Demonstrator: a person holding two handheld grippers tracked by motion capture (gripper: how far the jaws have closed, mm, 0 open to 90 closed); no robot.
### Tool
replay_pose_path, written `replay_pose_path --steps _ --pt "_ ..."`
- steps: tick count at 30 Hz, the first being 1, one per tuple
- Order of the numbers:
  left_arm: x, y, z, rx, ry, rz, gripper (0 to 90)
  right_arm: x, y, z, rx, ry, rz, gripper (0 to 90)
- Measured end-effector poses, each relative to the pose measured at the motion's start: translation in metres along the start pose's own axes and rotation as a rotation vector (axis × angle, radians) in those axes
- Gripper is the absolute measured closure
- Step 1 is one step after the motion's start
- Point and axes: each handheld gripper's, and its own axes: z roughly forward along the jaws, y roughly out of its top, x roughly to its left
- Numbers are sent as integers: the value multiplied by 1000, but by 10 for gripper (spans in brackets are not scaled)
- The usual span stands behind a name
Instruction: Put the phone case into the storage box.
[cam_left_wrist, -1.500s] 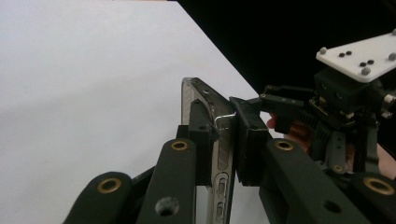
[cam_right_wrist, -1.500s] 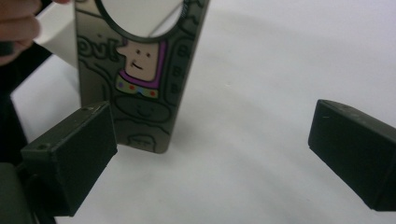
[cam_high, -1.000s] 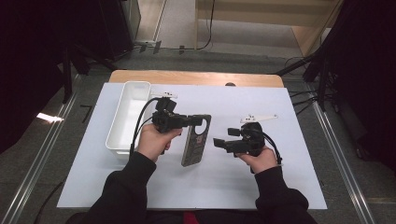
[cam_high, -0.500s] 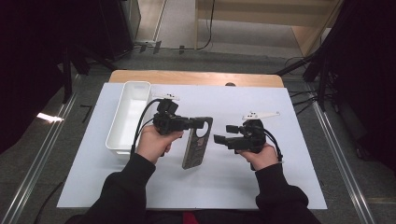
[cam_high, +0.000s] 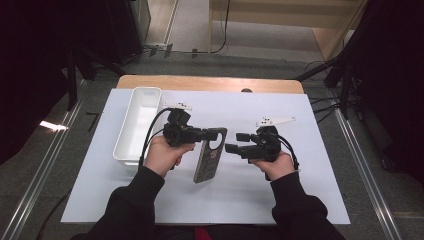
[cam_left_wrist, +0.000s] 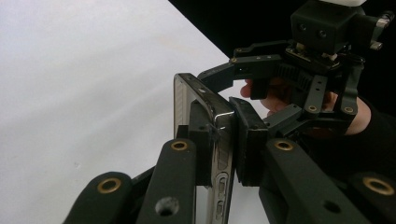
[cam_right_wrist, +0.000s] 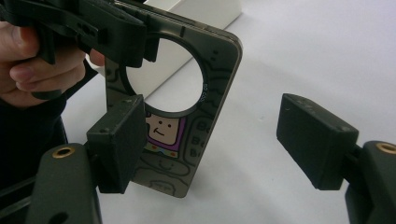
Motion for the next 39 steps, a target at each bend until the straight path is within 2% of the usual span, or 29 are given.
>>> replay_pose_path --steps 11,18,21,28,35,39 --pt "-2 -1 4 7 -13 8 791 -4 3 5 -18 39 29 292" --pt "-3 -1 4 5 -34 20 791 -8 4 10 -19 49 19 312" --pt "-2 -1 5 13 -29 19 791 -9 4 13 -13 49 16 315" --pt "-3 -1 5 2 -53 26 791 -11 3 19 -4 76 0 366" --pt "-3 -2 4 -7 -69 45 791 -17 2 24 -10 113 24 399" --pt "-2 -2 5 -12 -69 40 790 -16 1 25 -17 111 20 445"
